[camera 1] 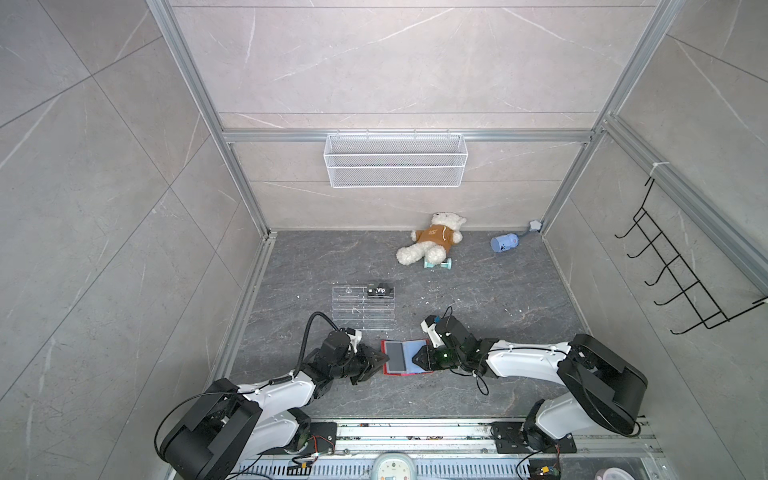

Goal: Take the credit cards out of the card holder

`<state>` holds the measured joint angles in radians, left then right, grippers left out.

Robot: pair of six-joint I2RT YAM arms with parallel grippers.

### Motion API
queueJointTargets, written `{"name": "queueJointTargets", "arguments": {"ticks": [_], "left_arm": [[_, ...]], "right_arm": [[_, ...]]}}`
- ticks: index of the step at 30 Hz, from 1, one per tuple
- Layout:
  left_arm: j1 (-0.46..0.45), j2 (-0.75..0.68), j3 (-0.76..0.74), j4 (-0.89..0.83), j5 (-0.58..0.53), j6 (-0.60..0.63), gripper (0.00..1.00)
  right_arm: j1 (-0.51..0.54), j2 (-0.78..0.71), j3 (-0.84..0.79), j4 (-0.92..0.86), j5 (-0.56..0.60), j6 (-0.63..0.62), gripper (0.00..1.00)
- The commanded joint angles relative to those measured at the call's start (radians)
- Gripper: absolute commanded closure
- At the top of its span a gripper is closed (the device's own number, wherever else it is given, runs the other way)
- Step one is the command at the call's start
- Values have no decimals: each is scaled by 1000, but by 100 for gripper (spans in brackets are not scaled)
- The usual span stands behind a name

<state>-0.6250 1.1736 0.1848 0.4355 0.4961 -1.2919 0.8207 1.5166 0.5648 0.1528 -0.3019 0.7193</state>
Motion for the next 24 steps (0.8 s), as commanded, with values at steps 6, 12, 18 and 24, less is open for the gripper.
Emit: {"name": "queueJointTargets", "arguments": {"ticks": [6,12,18,24], "left_arm": [[-21,34,38,42,15,38,90],[-37,44,43,42,4,43,100],[-52,36,47,42,-10,48,100],[-65,37,53,42,-24,53,100]], "right_arm": [[6,8,-15,-9,-3,11,72],[6,-10,-5,-12,-16,17,68],[15,-70,23,-58,-4,29,45],[44,-93,124,-248,77,35,23]]}}
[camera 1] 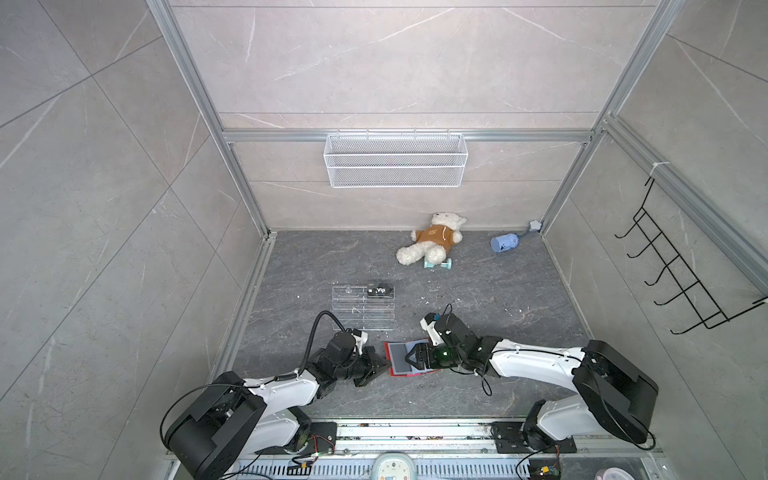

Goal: Take the credit cards out of the card holder

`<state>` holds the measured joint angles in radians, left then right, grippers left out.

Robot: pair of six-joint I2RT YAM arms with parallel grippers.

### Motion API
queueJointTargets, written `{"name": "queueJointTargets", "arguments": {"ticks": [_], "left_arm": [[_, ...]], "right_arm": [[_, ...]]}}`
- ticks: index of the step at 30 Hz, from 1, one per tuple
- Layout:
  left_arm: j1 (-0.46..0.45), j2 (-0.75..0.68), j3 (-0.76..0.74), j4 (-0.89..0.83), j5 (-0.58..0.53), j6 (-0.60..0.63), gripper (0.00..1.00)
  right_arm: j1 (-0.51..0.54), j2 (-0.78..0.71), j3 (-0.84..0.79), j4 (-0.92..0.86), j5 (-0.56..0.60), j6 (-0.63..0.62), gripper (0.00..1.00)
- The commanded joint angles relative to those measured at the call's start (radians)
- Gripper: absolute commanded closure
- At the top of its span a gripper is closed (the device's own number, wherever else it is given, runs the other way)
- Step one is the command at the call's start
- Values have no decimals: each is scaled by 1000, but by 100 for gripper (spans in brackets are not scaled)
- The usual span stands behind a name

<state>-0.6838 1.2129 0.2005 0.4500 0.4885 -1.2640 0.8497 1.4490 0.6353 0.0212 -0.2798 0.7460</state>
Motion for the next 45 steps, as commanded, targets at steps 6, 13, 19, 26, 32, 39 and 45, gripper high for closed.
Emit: {"name": "queueJointTargets", "arguments": {"ticks": [6,13,19,26,32,39,45], "left_arm": [[-14,-2,45,27,-22,29,100],[-19,-4,43,27,-28,29,100],[-23,-12,42,27,-33,29,100],[-27,-6,45,27,-35,30,100],[-34,0,46,27,-39,32,100],[-43,1,48,27,-48,35,100],[-49,8,50,27,-57,36,100]], "right_arm": [[46,38,159,-247,118,9,12],[74,133,262,-308,160,-1,11],[85,181,302,-320,169,-5,11],[98,213,320,-325,174,-9,11],[103,236,330,-325,179,-10,11],[112,253,338,-328,180,-11,11],[116,263,343,-349,201,-13,14]]}}
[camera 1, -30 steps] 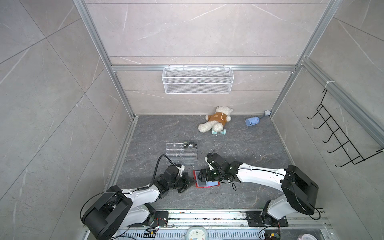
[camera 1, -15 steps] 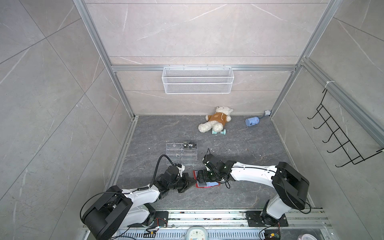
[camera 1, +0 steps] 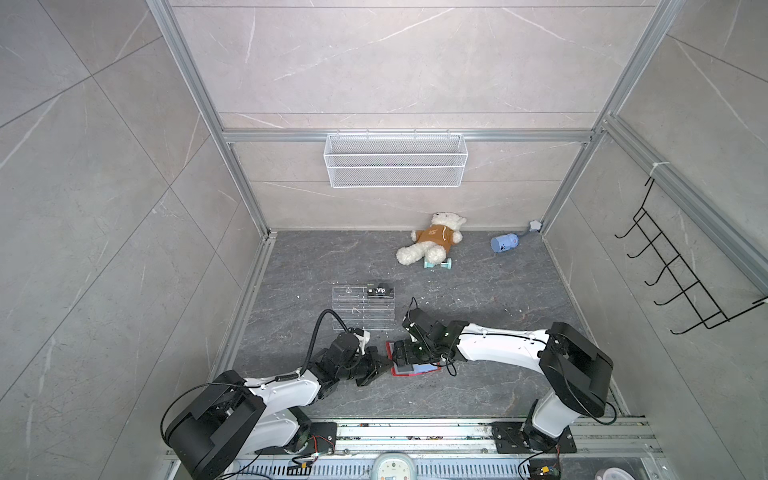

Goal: Take the credit cards out of the card holder

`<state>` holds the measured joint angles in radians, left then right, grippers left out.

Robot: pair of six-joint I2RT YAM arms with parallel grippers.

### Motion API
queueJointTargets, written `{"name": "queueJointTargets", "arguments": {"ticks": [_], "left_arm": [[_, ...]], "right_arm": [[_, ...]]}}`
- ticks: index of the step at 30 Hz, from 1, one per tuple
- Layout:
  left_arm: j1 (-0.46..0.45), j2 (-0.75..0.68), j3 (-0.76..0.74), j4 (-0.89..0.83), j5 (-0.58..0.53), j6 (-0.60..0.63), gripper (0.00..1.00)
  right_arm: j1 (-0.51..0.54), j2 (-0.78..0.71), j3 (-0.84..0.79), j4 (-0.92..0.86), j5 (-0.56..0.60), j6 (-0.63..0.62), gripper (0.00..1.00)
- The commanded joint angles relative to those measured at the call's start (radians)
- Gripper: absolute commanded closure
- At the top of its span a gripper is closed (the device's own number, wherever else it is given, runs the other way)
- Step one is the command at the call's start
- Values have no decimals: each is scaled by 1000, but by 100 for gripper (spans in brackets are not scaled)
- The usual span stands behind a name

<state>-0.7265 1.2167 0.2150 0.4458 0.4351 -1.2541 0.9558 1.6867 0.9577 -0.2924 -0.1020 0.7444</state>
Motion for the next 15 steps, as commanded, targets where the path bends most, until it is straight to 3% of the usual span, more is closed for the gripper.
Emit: {"name": "queueJointTargets", "arguments": {"ticks": [1,15], "left_arm": [[-9,4,35,31,-5,27,100],[-18,8,37,33,-13,30,100]], "right_arm": [[12,28,22,-41,28,-11,15],[15,27,39,-99,88,-22,27]]}}
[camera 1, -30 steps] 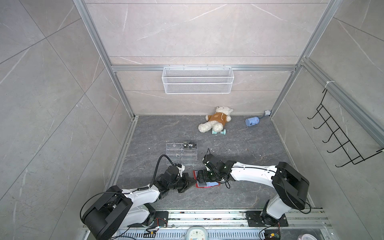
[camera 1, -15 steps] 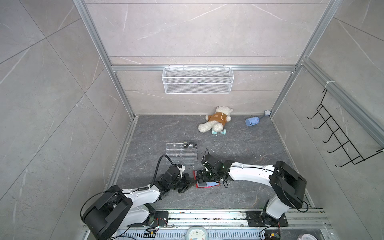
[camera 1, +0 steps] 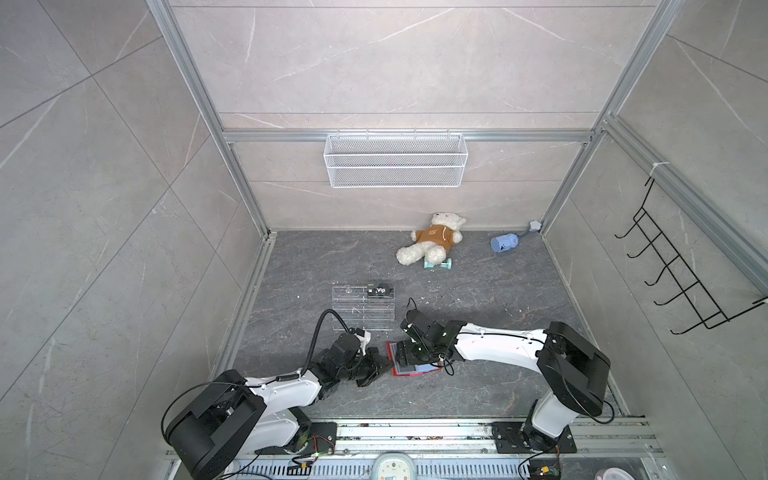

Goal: Take the credit cards out of the card holder

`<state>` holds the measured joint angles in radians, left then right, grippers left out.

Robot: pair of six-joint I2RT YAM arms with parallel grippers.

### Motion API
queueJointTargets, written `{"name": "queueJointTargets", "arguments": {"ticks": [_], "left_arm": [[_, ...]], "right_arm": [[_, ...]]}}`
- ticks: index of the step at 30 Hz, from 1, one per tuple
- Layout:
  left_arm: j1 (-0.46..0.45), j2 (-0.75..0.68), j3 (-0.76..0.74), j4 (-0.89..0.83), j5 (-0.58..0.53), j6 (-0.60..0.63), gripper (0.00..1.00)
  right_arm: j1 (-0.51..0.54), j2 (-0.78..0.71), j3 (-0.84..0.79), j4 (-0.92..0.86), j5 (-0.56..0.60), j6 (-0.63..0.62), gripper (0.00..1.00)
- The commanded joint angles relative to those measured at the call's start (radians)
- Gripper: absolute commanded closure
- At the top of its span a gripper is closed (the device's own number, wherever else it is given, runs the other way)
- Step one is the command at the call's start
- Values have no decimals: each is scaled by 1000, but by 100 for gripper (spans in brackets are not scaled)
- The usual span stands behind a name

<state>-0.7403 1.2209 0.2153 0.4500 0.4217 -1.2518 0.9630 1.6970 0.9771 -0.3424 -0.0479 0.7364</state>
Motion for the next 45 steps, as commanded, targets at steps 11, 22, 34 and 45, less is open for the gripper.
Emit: {"name": "queueJointTargets", "arguments": {"ticks": [11,22,34,45], "left_arm": [[-10,4,35,28,-3,29,100],[-17,10,44,28,-4,32,100],[-21,5,44,27,-8,32,100],[-22,6,43,27,-9,35,100]], "right_arm": [[12,-28,12,-15,19,-23,26],[25,-21,26,-23,23,-16,15],[24,32,31,-64,58,-17,16],[25,12,34,-105,121,-11,21]]}}
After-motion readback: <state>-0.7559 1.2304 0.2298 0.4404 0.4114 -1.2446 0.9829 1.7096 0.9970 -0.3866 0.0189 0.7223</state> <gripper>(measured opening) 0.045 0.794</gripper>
